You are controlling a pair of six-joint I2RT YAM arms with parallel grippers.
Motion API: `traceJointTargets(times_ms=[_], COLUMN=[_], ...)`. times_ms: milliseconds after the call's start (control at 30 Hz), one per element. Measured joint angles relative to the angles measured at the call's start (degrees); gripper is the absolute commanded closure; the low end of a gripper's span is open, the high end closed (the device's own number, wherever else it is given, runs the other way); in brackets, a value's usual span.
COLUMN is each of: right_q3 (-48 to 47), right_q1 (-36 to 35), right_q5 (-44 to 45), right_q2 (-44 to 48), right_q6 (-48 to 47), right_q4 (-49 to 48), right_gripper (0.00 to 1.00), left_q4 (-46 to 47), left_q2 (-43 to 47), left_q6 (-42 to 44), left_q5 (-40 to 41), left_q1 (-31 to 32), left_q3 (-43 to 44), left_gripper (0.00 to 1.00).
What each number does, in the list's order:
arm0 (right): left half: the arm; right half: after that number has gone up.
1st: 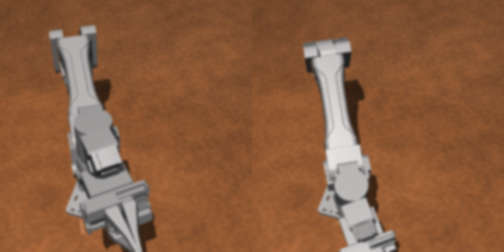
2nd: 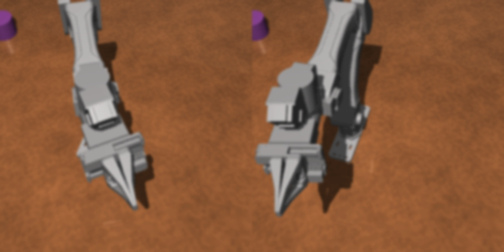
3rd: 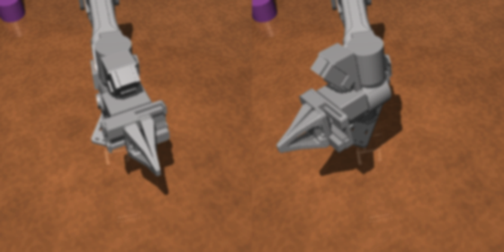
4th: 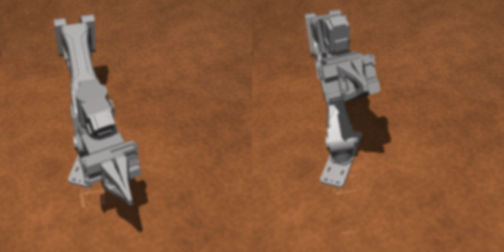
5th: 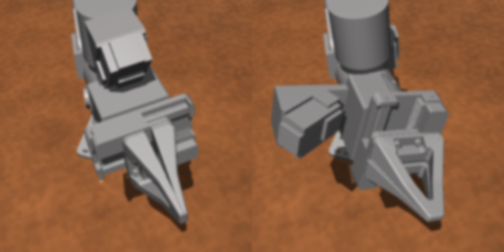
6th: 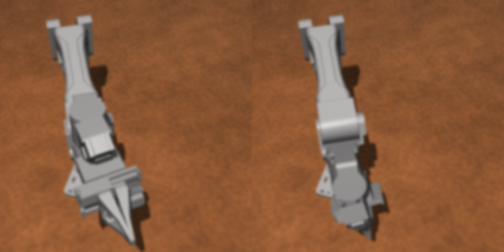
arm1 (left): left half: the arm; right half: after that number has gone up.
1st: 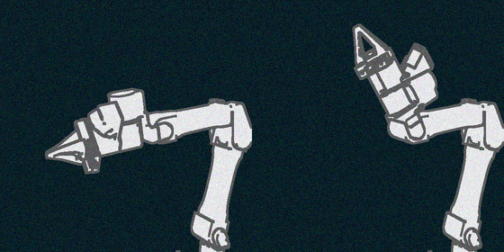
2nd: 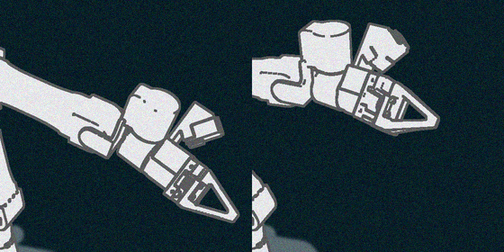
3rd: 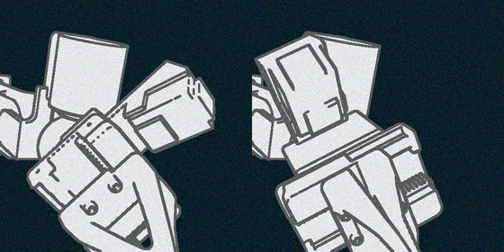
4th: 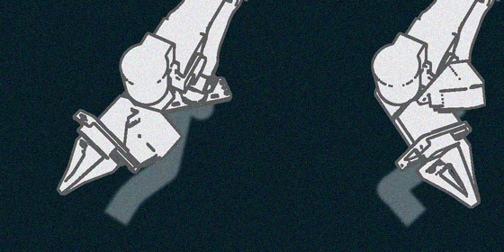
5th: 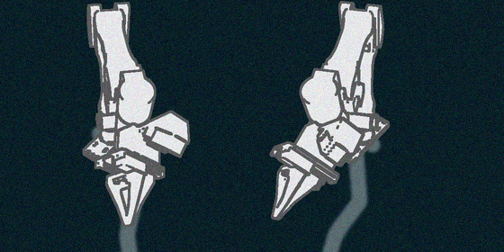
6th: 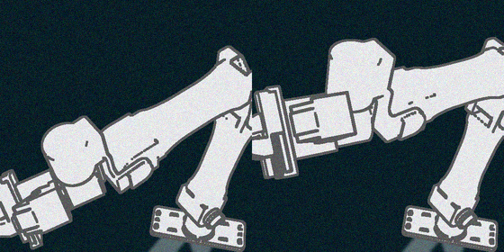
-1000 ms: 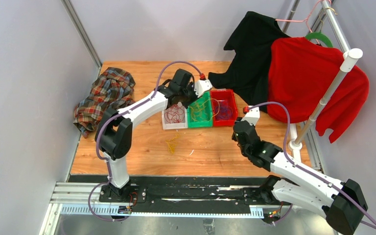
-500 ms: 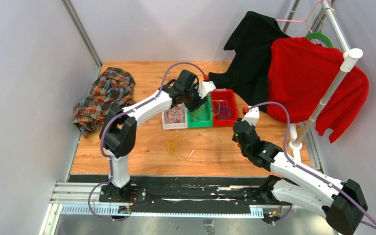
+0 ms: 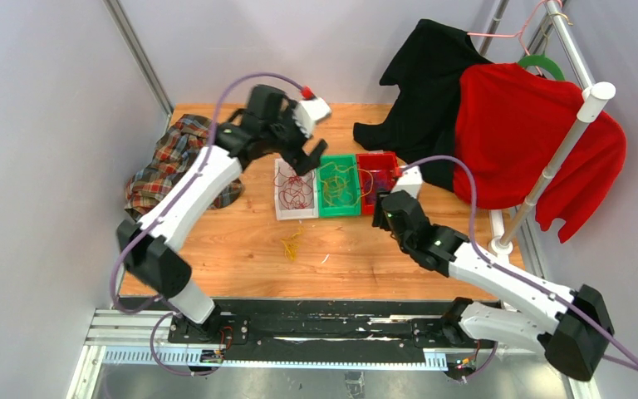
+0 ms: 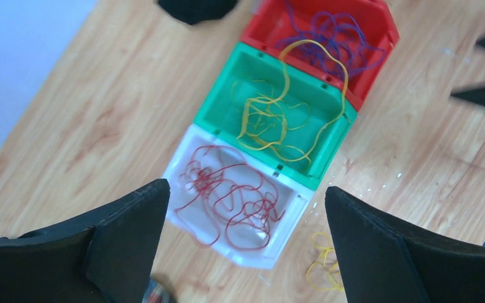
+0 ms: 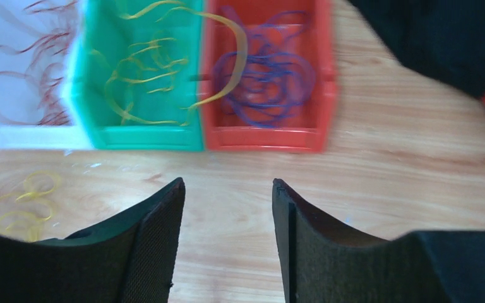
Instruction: Untangle the cables
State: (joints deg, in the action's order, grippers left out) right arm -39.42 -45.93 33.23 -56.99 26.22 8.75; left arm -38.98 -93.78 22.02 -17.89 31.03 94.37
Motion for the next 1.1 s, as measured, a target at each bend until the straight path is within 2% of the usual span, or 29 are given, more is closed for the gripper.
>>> traceJointTargets(times_ms=[67, 167, 333, 567, 633, 700, 800, 833, 867, 1000, 1100], right_q3=[-2.23, -6.45, -17.7, -29.86, -32.37, -34.73, -37.57, -37.7, -37.7, -37.2, -36.35], right_q1=[-2.89, -8.76, -17.2, -20.98, -20.96, -20.96, -20.96, -20.96, -20.96, -20.96, -20.94], right_q5=[-0.87, -3.45, -10.05, -17.86, -18.49, -18.69, -18.62, -18.49, -18.4, -17.33, -16.92], right_q2=[-3.58, -11.43, -29.53, -49.05, -53.27, -57.2, -60.11, -60.15, -60.13, -58.62, -53.88], right_q6=[-1.27, -3.48, -7.15, -10.36, -10.86, -11.06, -10.86, -10.49, -10.8, -10.97, -11.39], right_q4=[-1.29, -3.74, -7.23, -8.17, -7.43, -6.45, -6.08, -5.84, -5.16, -2.82, -0.66], right_gripper=[0.36, 0.31, 0.29, 0.33, 0.38, 0.49, 0.76, 0.9, 0.98, 0.99, 0.99], left_q4=[-0.85, -1.2, -2.03, -7.45, -8.74, -9.75, -10.54, -10.6, -10.67, -10.75, -10.71], left_q2=[4.31, 10.49, 20.9, 24.98, 25.27, 25.86, 26.71, 26.95, 27.12, 27.3, 27.34], left_q6=[-2.12, -4.98, -7.1, -6.95, -6.69, -6.4, -6.34, -6.32, -6.34, -6.38, -6.4], left_q5=[-1.25, -2.34, -2.99, -3.74, -3.67, -3.67, -3.69, -3.72, -3.72, -3.74, -3.74], left_q1=[-3.5, -10.01, -19.98, -25.83, -26.4, -26.47, -26.51, -26.56, -26.58, -26.6, -26.73], left_q3=[0.2, -0.98, -10.03, -16.37, -16.61, -16.72, -16.72, -16.72, -16.72, -16.72, -16.72], left_gripper=[0.02, 0.02, 0.02, 0.02, 0.02, 0.02, 0.02, 0.02, 0.02, 0.02, 0.02])
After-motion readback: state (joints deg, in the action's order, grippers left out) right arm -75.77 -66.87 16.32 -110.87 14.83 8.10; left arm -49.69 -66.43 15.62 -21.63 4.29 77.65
